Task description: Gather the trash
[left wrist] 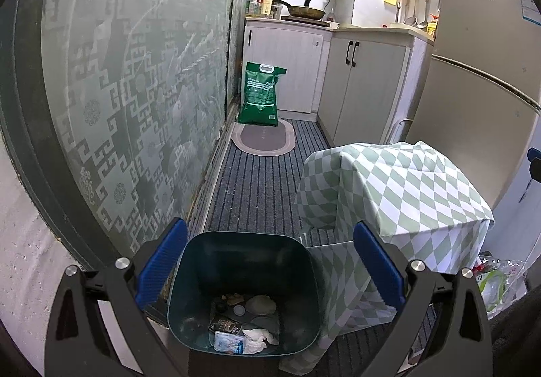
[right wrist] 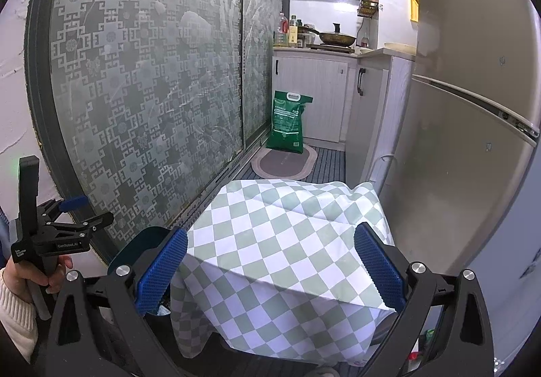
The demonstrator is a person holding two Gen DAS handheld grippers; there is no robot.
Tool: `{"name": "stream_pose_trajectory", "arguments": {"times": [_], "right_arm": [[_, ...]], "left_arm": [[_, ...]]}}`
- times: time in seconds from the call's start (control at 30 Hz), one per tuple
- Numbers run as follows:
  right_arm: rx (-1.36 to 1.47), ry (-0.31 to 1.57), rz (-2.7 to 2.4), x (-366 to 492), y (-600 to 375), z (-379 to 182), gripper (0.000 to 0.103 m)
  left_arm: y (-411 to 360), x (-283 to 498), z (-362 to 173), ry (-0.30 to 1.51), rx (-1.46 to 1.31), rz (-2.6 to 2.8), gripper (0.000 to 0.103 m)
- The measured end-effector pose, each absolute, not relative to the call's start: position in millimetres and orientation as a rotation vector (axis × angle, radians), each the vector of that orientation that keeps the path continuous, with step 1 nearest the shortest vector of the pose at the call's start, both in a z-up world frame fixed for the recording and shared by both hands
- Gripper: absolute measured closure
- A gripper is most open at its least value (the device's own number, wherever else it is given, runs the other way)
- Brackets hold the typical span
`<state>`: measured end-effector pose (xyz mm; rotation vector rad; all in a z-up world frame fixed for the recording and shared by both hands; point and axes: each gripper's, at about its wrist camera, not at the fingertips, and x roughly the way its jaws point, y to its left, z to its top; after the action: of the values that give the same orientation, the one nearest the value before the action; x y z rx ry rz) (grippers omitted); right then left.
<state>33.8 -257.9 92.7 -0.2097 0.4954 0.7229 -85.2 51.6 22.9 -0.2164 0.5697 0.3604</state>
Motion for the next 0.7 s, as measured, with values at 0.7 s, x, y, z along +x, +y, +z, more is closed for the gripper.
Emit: {"name": "stream_pose_trajectory", "arguments": {"times": [0.7], "right_arm": [[-0.214, 0.494, 0.722, 32.9, -256.9, 93.0, 0.003]], "left_arm": [[53.1, -85.7, 22.4, 0.575, -0.239, 0.35, 0.003]]}}
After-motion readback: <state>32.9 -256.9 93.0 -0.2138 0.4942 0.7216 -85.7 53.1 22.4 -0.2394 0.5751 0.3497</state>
